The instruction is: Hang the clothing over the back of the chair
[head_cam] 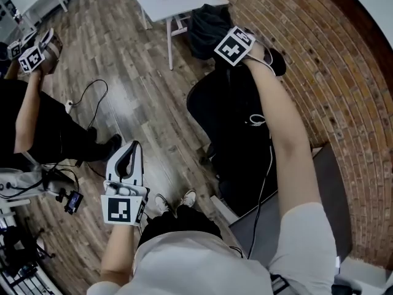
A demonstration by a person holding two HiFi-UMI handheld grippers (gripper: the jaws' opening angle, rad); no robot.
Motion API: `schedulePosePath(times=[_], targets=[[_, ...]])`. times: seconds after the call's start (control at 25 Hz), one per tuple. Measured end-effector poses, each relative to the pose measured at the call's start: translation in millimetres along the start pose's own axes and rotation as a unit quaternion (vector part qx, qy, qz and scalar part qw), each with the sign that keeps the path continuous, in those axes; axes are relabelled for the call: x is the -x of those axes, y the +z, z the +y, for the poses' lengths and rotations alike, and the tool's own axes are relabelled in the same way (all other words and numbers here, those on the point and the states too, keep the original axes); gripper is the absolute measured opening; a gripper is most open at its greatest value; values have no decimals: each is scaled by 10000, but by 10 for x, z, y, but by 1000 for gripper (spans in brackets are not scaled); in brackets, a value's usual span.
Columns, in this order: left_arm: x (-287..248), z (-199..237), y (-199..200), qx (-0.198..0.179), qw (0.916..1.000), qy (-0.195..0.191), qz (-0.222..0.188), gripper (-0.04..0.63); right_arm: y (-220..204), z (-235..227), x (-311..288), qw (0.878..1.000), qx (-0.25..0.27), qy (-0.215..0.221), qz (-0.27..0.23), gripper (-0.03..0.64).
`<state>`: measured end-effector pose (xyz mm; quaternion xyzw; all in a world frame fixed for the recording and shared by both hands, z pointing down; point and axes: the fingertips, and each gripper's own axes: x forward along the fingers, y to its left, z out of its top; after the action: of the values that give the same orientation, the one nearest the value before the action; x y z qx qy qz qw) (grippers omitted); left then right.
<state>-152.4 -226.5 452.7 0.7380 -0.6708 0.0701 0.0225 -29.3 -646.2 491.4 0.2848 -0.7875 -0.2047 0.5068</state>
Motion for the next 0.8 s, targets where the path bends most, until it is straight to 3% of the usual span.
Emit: schedulePosePath(times=[0.08,0.16,0.4,0.56,0.8], targets=[[37,-16,-25,1,10000,19,18,25,-40,164,-89,9995,59,285,110,301],[70,-35,-36,-12,10000,19,30,25,-87,258,-113,9993,106,352,120,330],[73,-36,-46,1,10000,-13,7,25,-59,130,54,9998,-40,216,32,382],[69,-81,-44,43,9999,-93,-31,25,83,206,223,9990,143,419,-68,408],[109,-170,-16,33,9997,-208,-116,25,105,314,374,9989,328,275,-184,418]])
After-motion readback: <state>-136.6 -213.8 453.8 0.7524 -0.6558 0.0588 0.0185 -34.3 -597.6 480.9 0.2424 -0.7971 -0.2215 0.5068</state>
